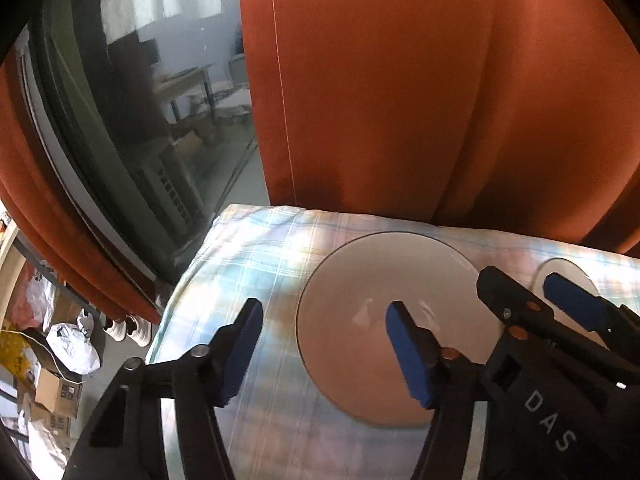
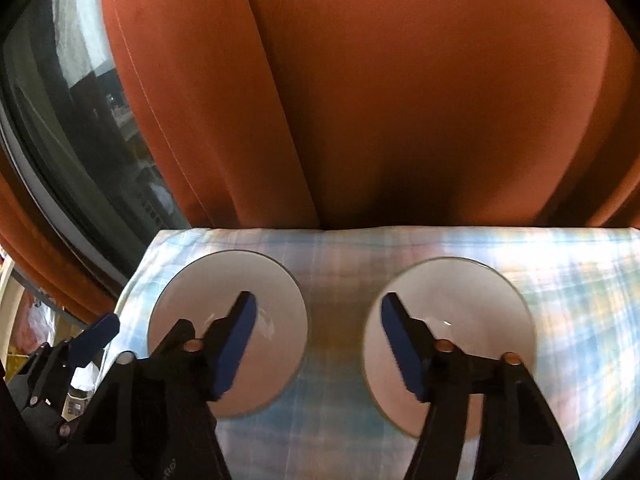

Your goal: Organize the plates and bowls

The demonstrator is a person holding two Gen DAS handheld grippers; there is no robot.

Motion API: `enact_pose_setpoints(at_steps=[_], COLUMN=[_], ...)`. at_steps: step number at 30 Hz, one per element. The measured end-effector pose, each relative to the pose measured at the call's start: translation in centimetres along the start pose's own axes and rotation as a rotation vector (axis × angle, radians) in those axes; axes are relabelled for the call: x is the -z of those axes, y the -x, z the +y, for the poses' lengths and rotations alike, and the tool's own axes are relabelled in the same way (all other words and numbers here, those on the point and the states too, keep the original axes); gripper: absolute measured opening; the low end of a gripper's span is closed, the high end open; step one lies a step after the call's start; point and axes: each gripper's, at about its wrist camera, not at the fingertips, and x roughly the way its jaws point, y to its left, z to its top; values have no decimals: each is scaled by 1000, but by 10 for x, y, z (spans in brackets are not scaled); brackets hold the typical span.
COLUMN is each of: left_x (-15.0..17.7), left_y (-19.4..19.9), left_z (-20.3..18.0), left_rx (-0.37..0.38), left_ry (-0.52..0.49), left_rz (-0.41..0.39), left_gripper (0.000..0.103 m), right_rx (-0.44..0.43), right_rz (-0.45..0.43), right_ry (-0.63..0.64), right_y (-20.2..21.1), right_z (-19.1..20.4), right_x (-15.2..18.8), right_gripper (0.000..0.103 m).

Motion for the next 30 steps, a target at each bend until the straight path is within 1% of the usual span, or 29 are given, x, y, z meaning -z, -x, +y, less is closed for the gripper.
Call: enact_pose_setpoints(at_steps=[1, 3, 4, 6, 8, 9, 11, 12, 15, 19, 24, 30], left_x=[-1, -3, -4, -3, -2, -1, 0, 1, 0, 2, 7, 19], left_y=[-6, -13, -18, -23, -25, -26, -29, -27, -25, -23, -15, 4], left_z=[1, -1, 0, -1, -2, -3, -3, -3, -5, -4, -4, -5], left_rx=[-1, -8, -5, -4, -3, -4, -24, -31, -32, -25, -24, -11], left_ry=[-7, -17, -21, -20, -21, -22, -21, -26, -27, -22, -24, -34], left_rz=[6, 18, 27, 42, 51, 60, 71, 73, 78, 93, 92, 98], left_gripper=[52, 49, 42, 38, 31, 30, 23, 22, 22, 22, 22, 22], right_rx=[-2, -5, -8, -15, -18, -24, -36, -45, -36, -27, -20, -5], right_rz=[12, 29, 39, 63, 79, 85, 107, 117, 121, 128, 128, 131], right_ry=[0, 9, 11, 6, 0, -2, -4, -8, -9, 0, 17, 35], right_y=[-6, -18, -22, -32, -38, -40, -44, -47, -45, -38, -27, -10], right_z=[1, 7, 9, 11, 12, 12, 13, 12, 12, 12, 13, 13], right_x=[-2, -3, -3, -4, -3, -2, -1, 0, 2, 2, 6, 15], right_gripper=[62, 54, 54, 49, 47, 42, 36, 32, 27, 26, 26, 26])
